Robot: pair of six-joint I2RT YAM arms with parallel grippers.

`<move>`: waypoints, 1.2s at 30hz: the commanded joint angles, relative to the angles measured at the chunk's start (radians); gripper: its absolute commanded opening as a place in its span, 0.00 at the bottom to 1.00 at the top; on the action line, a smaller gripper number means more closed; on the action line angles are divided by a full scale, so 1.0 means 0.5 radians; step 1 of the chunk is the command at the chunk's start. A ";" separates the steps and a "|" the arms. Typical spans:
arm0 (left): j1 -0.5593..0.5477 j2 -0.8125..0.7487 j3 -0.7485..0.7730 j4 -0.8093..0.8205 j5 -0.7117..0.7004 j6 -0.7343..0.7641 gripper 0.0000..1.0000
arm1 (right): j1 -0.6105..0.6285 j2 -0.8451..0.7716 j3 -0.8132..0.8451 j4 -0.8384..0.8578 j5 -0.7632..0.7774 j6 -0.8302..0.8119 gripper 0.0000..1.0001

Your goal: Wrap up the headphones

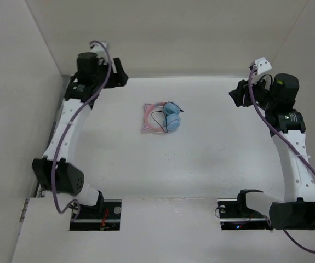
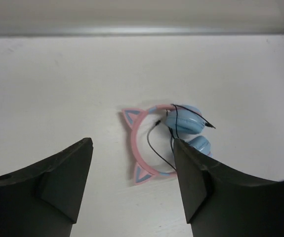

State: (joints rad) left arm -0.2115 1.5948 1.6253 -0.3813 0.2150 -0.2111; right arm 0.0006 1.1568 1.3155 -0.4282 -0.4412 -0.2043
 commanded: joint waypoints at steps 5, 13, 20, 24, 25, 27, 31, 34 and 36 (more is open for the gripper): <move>0.489 -0.649 -0.360 -0.280 -0.289 0.716 0.78 | -0.456 -0.227 0.050 -0.456 -0.056 0.108 0.51; 1.007 -1.005 -0.799 -0.329 -0.034 0.744 1.00 | -1.198 -0.466 -0.280 -0.653 -0.308 0.178 1.00; 1.394 -1.088 -0.956 -0.354 0.189 0.809 1.00 | -1.791 -0.549 -0.484 -0.901 -0.296 -0.021 1.00; 1.507 -1.054 -0.953 -0.379 0.282 0.815 1.00 | -1.847 -0.635 -0.434 -1.125 -0.293 -0.122 1.00; 1.520 -1.051 -0.959 -0.373 0.288 0.815 1.00 | -1.834 -0.660 -0.440 -1.144 -0.271 -0.143 1.00; 1.532 -1.051 -0.986 -0.357 0.294 0.833 1.00 | -1.831 -0.752 -0.492 -1.162 -0.268 -0.144 1.00; 1.541 -1.051 -1.048 -0.348 0.285 0.864 1.00 | -1.825 -0.920 -0.646 -1.049 -0.137 -0.144 1.00; 1.569 -1.063 -1.112 -0.333 0.282 0.873 1.00 | -1.801 -0.927 -0.723 -0.981 -0.066 -0.156 1.00; 1.596 -1.066 -1.149 -0.330 0.294 0.876 1.00 | -1.825 -0.960 -0.778 -0.911 -0.081 -0.153 1.00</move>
